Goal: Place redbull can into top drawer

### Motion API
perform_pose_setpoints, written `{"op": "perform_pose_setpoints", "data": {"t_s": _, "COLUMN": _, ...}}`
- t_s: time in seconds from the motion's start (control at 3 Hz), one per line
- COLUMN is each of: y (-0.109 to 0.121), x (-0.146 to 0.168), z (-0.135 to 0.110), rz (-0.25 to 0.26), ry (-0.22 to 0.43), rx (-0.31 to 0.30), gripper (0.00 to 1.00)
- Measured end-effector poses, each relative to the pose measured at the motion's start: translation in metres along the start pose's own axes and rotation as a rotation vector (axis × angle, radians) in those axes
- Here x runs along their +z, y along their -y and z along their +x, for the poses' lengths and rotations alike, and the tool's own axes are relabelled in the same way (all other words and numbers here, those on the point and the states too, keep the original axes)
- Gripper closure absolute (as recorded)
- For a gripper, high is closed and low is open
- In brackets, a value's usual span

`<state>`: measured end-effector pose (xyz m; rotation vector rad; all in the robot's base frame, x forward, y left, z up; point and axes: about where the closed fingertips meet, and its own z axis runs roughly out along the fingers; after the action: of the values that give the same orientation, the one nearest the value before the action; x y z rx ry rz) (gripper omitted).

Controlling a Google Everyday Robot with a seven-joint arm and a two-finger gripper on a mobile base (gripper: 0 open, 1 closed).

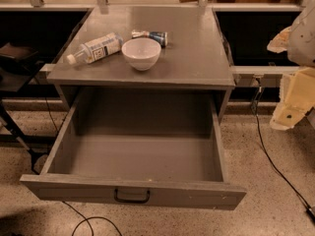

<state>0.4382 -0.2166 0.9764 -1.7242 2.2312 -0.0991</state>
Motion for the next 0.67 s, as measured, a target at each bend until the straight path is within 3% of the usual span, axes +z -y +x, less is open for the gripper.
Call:
{"op": "perform_pose_setpoints", "data": {"t_s": 0.33, "y": 0.0, "x": 0.0, "z": 0.0, "rz": 0.0, "ry": 0.0, "rx": 0.0, "gripper": 0.0}}
{"op": "perform_pose_setpoints", "data": {"t_s": 0.67, "y": 0.0088, "x": -0.001, "z": -0.0035, "rz": 0.027, "ry": 0.031, "rx": 0.052, "gripper": 0.0}}
